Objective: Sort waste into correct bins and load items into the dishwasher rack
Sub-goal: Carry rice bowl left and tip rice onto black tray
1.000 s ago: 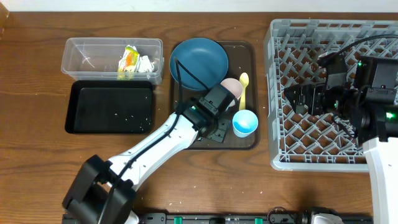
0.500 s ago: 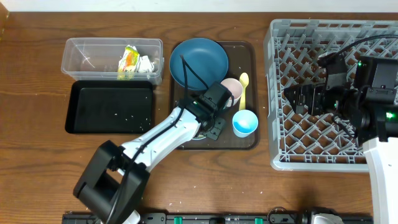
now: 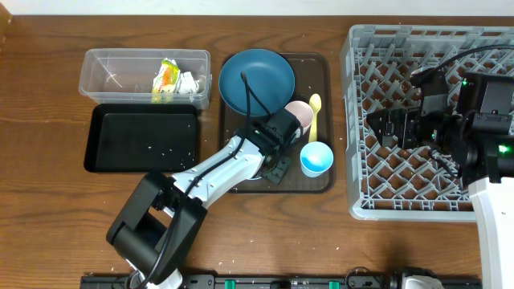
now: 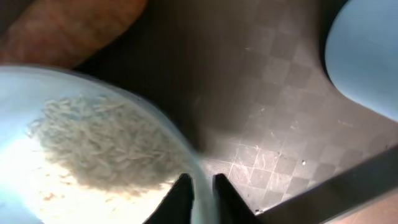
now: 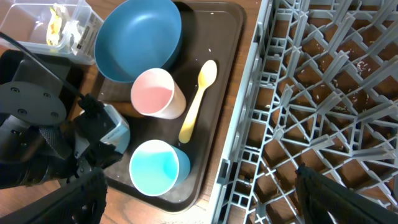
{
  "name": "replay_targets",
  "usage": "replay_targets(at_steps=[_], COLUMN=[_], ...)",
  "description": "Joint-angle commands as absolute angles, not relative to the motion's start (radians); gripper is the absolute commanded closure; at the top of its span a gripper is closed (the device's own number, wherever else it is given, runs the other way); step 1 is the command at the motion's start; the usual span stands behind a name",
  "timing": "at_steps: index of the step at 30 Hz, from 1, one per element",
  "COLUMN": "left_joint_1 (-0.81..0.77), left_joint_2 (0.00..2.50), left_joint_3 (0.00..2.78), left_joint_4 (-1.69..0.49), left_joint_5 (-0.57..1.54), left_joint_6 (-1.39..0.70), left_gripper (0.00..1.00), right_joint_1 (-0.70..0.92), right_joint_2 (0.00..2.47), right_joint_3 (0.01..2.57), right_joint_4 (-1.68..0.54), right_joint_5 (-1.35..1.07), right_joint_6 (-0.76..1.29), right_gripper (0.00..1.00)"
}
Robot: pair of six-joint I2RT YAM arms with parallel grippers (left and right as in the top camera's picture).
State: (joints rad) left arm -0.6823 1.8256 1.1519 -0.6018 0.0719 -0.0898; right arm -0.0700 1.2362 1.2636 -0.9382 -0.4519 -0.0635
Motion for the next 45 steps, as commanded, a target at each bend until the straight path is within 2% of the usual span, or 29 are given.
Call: replay_targets(at_steps=[1,11,21,31,38,45], left_joint_1=[-0.679,-0.679,-0.616,-0.268,0.042,0.267], left_joint_2=[1.825,1.794,1.587,1.441,1.494,1.586], left_joint_3=[1.147,1.171,1.232,1.232,1.225,1.225], left_joint_4=[-0.604,-0.639,-0.738,-0.834,-0.833,-0.833], left_joint_5=[0.059,0.059,0.071,0.234,0.528,0.803], left_joint_6=[-0.086,-0.087,-0.113,-0.068,0.027,0.111], left_gripper=[0.91,0.94,0.94,0.94,0.94,0.94], right_joint_1=[-0.076,-0.076,-0.076,-0.076,-0.076,-0.076], right_joint_2=[1.231,1.231,1.231,1.231,1.231,1.231], right_joint_3=[1.279,1.279,1.279,1.279,1.279,1.279], right_joint_4=[-0.939,-0.939,-0.939,-0.939,-0.939,-0.939], right_joint_5=[-0.452,-0.452,-0.453,-0.453,-0.453,-0.453], right_joint_6=[-0.076,-0.076,-0.076,-0.076,-0.076,-0.076], right_gripper=[0.05,0.05,0.05,0.05,0.05,0.05])
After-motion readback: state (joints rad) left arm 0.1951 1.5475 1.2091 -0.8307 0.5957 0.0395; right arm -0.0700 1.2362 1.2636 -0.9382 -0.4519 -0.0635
